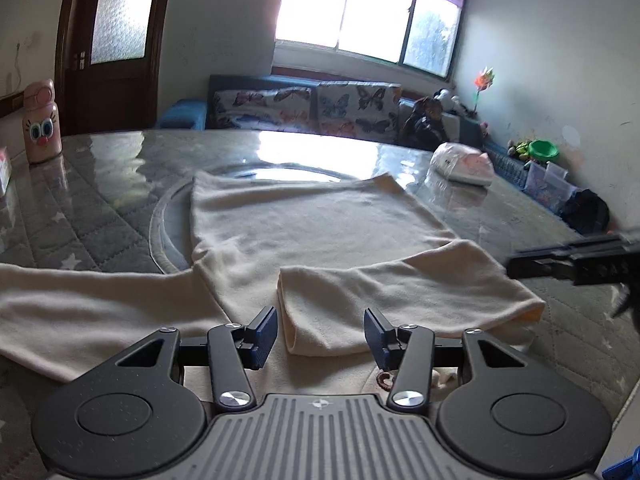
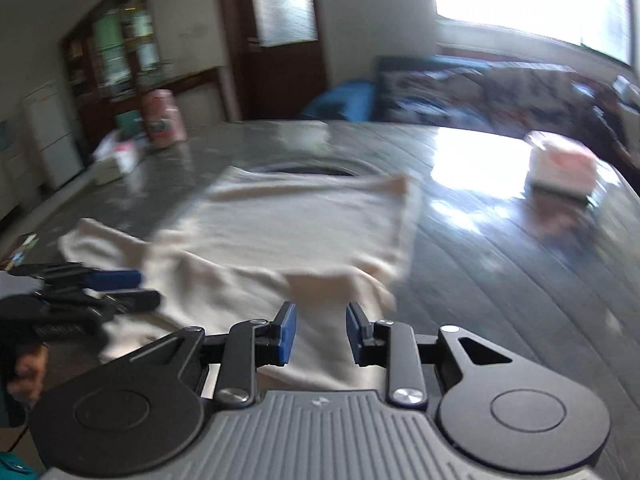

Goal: Fold clothes

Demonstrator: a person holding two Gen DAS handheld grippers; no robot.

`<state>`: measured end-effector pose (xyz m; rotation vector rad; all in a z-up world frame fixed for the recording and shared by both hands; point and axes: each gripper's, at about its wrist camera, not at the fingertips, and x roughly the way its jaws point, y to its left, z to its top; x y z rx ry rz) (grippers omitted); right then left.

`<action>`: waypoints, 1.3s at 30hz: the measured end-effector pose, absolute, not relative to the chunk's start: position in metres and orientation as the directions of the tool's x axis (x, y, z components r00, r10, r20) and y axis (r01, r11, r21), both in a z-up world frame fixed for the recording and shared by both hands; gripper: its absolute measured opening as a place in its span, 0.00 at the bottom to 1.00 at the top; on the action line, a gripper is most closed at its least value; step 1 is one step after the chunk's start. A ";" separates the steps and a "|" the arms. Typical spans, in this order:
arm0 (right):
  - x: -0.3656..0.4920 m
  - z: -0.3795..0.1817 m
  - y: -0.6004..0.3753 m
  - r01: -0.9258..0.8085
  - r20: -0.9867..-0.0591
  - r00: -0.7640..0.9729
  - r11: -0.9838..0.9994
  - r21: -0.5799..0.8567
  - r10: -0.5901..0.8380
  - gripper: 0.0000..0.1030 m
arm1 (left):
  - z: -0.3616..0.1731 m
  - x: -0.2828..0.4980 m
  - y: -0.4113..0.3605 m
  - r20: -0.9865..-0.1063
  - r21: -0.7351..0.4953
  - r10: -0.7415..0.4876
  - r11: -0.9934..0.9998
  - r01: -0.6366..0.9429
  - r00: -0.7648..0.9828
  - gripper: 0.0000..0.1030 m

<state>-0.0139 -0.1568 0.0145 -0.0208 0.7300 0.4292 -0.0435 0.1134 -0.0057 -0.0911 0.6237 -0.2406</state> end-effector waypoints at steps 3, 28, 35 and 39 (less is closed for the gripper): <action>-0.013 0.005 -0.176 -0.339 -0.656 0.664 0.926 0.164 0.359 0.26 | -0.010 -0.039 0.108 -0.582 -0.143 -0.239 0.971 0.191 0.777 0.35; -0.038 -0.008 -0.170 -0.425 -0.623 0.681 0.900 0.092 0.385 0.56 | 0.093 -0.036 0.069 -0.350 -0.004 -0.279 0.955 0.296 0.894 0.02; -0.044 -0.008 -0.183 -0.398 -0.636 0.686 0.914 0.078 0.353 0.55 | 0.100 -0.035 0.069 -0.332 0.018 -0.272 0.956 0.294 0.903 0.02; -0.042 0.003 -0.192 -0.395 -0.615 0.688 0.910 0.129 0.386 0.54 | 0.071 -0.032 0.080 -0.423 -0.005 -0.248 0.962 0.272 0.872 0.02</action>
